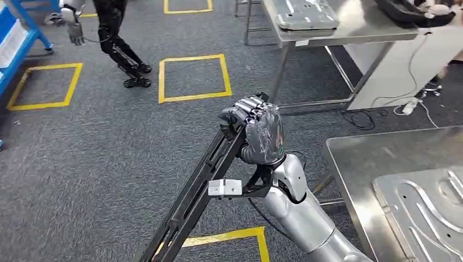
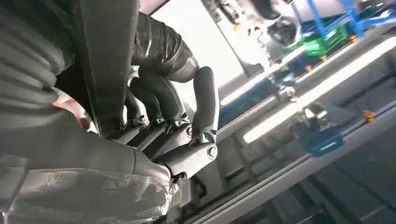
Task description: Take the parts from the cabinet and place them on the table.
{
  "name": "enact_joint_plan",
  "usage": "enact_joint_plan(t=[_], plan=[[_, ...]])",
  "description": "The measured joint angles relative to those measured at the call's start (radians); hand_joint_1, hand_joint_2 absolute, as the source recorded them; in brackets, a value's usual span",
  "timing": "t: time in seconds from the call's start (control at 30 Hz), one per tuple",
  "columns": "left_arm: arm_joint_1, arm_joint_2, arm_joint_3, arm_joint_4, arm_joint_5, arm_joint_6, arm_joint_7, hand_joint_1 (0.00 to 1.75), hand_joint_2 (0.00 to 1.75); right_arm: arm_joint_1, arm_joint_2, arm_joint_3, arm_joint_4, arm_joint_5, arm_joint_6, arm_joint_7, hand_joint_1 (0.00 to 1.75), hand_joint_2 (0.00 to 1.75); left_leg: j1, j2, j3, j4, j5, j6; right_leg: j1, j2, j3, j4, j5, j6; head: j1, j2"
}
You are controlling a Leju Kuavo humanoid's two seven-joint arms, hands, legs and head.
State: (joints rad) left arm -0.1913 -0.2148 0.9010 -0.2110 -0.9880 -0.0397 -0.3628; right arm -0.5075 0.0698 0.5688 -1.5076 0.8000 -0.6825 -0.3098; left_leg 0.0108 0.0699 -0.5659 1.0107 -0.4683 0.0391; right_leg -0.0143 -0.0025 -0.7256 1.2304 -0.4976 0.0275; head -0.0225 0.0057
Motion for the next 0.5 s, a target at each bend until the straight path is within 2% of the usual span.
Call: enact_joint_plan(t=[0.03, 0.07, 0.1, 0.13, 0.2, 0.23, 0.27, 0.3, 0.33, 0.4, 0.43, 0.47, 0.5], plan=[[0.000, -0.001, 0.000, 0.000, 0.000, 0.004, 0.000, 0.00, 0.00, -0.001, 0.000, -0.001, 0.000, 0.000, 0.000, 0.000, 1.75, 1.75, 0.001, 0.012, 0.002, 0.004, -0.005, -0.004, 0.000, -0.015, 0.058, -0.101, 0.045, -0.002, 0.000, 0.000], [-0.001, 0.000, 0.000, 0.000, -0.002, 0.008, 0.000, 0.00, 0.00, -0.002, 0.000, -0.003, -0.001, 0.000, 0.000, 0.000, 1.75, 1.75, -0.001, 0.021, 0.003, 0.008, -0.009, -0.010, 0.003, -0.058, 0.099, -0.184, 0.055, -0.005, 0.000, 0.000], [-0.002, 0.000, 0.000, 0.000, -0.002, 0.012, 0.000, 0.00, 0.00, -0.003, 0.000, -0.005, -0.001, 0.000, 0.000, 0.000, 1.75, 1.75, -0.009, 0.028, 0.002, 0.010, -0.013, -0.015, 0.016, -0.087, 0.103, -0.186, 0.046, -0.014, 0.000, 0.000], [-0.001, 0.000, 0.000, 0.000, -0.002, 0.014, 0.000, 0.00, 0.00, -0.004, 0.000, -0.006, -0.004, 0.000, 0.000, 0.000, 1.75, 1.75, -0.009, 0.035, 0.002, 0.012, -0.015, -0.020, 0.014, -0.067, 0.099, -0.189, 0.051, -0.019, -0.001, 0.000], [-0.002, 0.000, 0.000, 0.000, 0.000, 0.016, -0.002, 0.00, 0.00, -0.004, -0.001, -0.011, -0.005, 0.000, 0.000, 0.000, 1.75, 1.75, -0.009, 0.054, 0.008, 0.010, -0.016, -0.029, 0.016, -0.046, 0.095, -0.188, 0.050, -0.026, -0.001, 0.000], [-0.004, 0.000, 0.000, 0.000, 0.001, 0.016, -0.002, 0.00, 0.00, -0.005, -0.002, -0.015, -0.006, 0.002, 0.000, 0.000, 1.75, 1.75, -0.007, 0.066, 0.011, 0.011, -0.020, -0.034, 0.015, -0.032, 0.097, -0.193, 0.053, -0.035, 0.000, 0.000], [-0.006, 0.000, 0.000, 0.000, 0.001, 0.016, -0.002, 0.00, 0.00, -0.004, -0.003, -0.017, -0.010, 0.006, -0.001, 0.000, 1.75, 1.75, 0.000, 0.040, 0.007, 0.020, -0.034, -0.042, 0.008, -0.023, 0.102, -0.198, 0.057, -0.041, 0.000, 0.000], [-0.007, 0.000, 0.000, 0.000, 0.002, 0.016, -0.002, 0.00, 0.00, -0.010, -0.003, -0.019, -0.012, 0.007, -0.002, -0.002, 1.75, 1.75, 0.001, -0.010, -0.007, 0.058, -0.063, -0.045, 0.006, -0.011, 0.101, -0.199, 0.059, -0.046, 0.000, 0.000], [-0.006, 0.000, 0.000, 0.000, 0.002, 0.016, -0.002, 0.00, 0.00, -0.012, -0.003, -0.020, -0.012, 0.008, -0.001, -0.002, 1.75, 1.75, 0.002, -0.039, -0.037, 0.125, -0.101, -0.045, 0.007, -0.003, 0.100, -0.198, 0.060, -0.052, -0.001, 0.000], [0.000, 0.000, 0.001, 0.000, 0.003, 0.015, -0.001, 0.00, 0.00, -0.011, -0.003, -0.020, -0.012, 0.009, -0.001, -0.002, 1.75, 1.75, 0.002, -0.060, -0.115, 0.287, -0.166, -0.047, 0.009, 0.026, 0.099, -0.198, 0.060, -0.054, -0.001, 0.000], [0.002, 0.000, 0.001, 0.000, 0.003, 0.014, 0.000, 0.00, 0.00, -0.009, -0.003, -0.021, -0.012, 0.010, -0.001, -0.002, 1.75, 1.75, 0.002, -0.061, -0.136, 0.326, -0.167, -0.046, 0.011, 0.042, 0.099, -0.197, 0.060, -0.054, -0.001, 0.000], [0.003, 0.000, 0.001, 0.000, 0.004, 0.013, 0.000, 0.00, 0.00, -0.008, -0.003, -0.021, -0.012, 0.010, -0.001, -0.002, 1.75, 1.75, 0.001, -0.062, -0.133, 0.311, -0.141, -0.043, 0.012, 0.057, 0.100, -0.195, 0.060, -0.054, -0.001, 0.000], [0.002, 0.000, 0.001, 0.000, 0.005, 0.013, 0.000, 0.00, 0.00, -0.008, -0.003, -0.022, -0.012, 0.010, -0.001, -0.002, 1.75, 1.75, 0.001, -0.065, -0.111, 0.256, -0.100, -0.039, 0.012, 0.072, 0.100, -0.193, 0.060, -0.054, -0.001, 0.000]])
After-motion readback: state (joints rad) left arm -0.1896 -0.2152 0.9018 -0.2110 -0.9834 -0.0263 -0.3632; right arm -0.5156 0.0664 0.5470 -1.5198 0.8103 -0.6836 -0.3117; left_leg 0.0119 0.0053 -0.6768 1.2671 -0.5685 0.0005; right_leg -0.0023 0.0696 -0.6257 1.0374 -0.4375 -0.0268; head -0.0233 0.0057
